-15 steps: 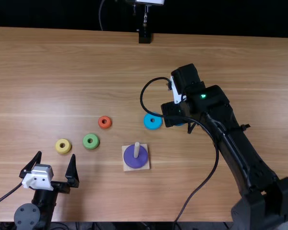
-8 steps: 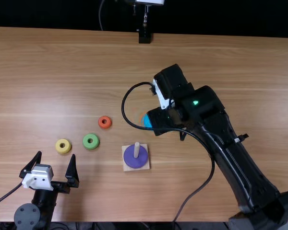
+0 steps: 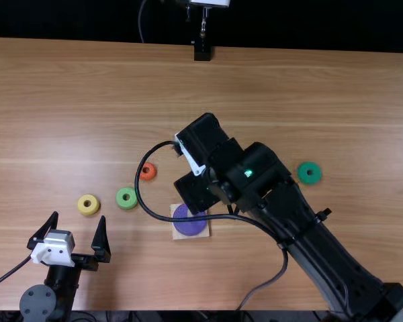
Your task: Build the Hanoi tower: stack the rings onto the peg from bottom to top in this color order: purple, dark blue, light blue, dark green, light green, yellow, orange.
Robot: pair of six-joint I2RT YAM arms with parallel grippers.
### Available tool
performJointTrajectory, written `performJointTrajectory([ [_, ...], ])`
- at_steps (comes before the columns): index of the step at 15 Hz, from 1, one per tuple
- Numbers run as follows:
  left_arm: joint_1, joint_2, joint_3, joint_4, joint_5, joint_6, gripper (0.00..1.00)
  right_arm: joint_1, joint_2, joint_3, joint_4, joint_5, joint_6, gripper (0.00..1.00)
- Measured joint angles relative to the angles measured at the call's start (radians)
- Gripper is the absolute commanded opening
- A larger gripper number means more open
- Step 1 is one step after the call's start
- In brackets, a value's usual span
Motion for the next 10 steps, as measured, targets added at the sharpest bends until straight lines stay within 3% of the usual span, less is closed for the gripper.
performJointTrajectory([
  [10,0.000,0.000,0.000,0.000,0.000,0.000,1.00,0.046,0.000,0.000,0.000,-0.003,0.001,0.00],
])
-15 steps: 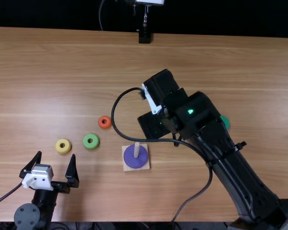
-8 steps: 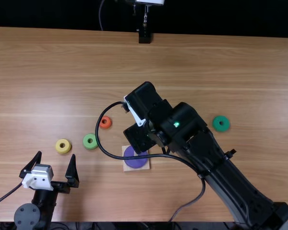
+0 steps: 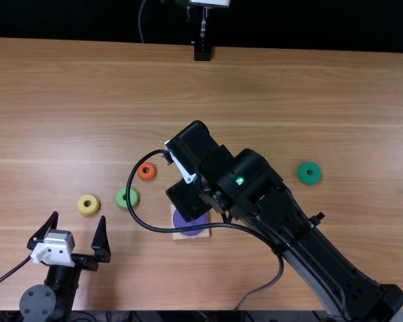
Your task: Build the Hanoi tower: stack the rings onto the peg from bottom to top in this color order: purple, dark blue, light blue, dark green, light green, yellow, orange.
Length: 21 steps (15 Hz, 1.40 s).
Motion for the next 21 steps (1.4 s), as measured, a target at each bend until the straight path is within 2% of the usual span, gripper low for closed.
performJointTrajectory([
  [21,0.000,0.000,0.000,0.000,0.000,0.000,1.00,0.032,0.004,-0.075,0.009,-0.003,0.008,0.00],
])
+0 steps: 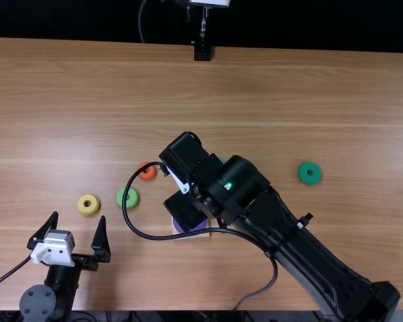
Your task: Build the Hanoi tower: stack the rings onto the peg from bottom to top in this color order: purple, dark blue, light blue, dark green, light green, yellow, orange.
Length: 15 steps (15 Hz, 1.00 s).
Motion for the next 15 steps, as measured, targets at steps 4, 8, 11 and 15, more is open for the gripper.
performJointTrajectory([
  [4,0.000,0.000,0.000,0.000,0.000,0.000,1.00,0.000,0.023,0.000,0.005,0.001,0.003,1.00],
  [8,0.000,0.000,0.000,0.000,0.000,-0.001,1.00,0.000,0.023,0.000,0.016,0.001,0.003,1.00],
  [11,0.000,0.000,0.000,0.000,-0.001,0.000,1.00,-0.007,0.023,0.000,0.135,0.003,0.002,1.00],
  [15,0.000,0.000,0.000,0.000,-0.001,0.000,1.00,-0.142,0.080,0.000,0.188,0.004,0.001,1.00],
])
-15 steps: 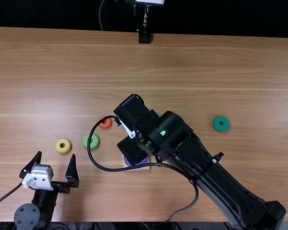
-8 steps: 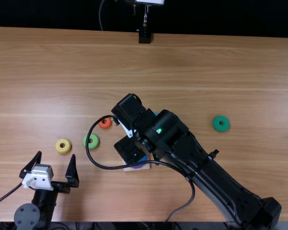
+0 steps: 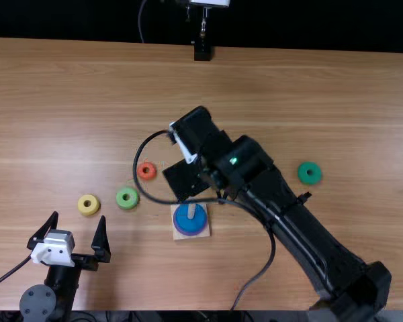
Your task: Build the Hanoi tower: stack the rings onto the peg from bottom to top in this color order: purple, dark blue, light blue, dark green, light green, yellow, orange.
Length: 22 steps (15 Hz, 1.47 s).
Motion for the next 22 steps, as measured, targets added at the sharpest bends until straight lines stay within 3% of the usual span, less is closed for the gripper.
performJointTrajectory([
  [2,0.000,0.000,0.000,0.000,0.001,0.000,1.00,-0.067,0.042,0.000,0.008,0.001,0.002,1.00],
  [4,0.000,0.000,0.000,0.000,0.000,-0.001,1.00,-0.115,0.093,-0.051,0.122,0.003,0.013,1.00],
  [5,0.000,0.000,0.000,0.000,0.001,0.000,1.00,-0.132,0.124,-0.084,0.205,0.003,0.040,1.00],
  [8,0.000,0.000,0.000,0.000,0.000,0.000,1.00,-0.163,0.154,-0.151,0.306,0.003,0.169,1.00],
  [10,0.000,0.000,0.000,0.000,0.000,-0.001,1.00,-0.166,0.177,-0.157,0.314,0.003,0.209,1.00],
  [18,0.000,0.000,0.000,0.000,0.000,0.000,1.00,-0.166,0.294,-0.191,0.313,-0.002,0.242,1.00],
  [20,0.000,0.000,0.000,0.000,0.000,-0.001,1.00,-0.166,0.301,-0.191,0.299,-0.002,0.242,0.24],
  [21,0.000,0.000,0.000,0.000,0.000,-0.001,1.00,-0.166,0.305,-0.192,0.296,0.000,0.241,0.05],
  [22,0.000,0.000,0.000,0.001,0.001,-0.001,1.00,-0.165,0.305,-0.192,0.298,0.002,0.240,0.00],
])
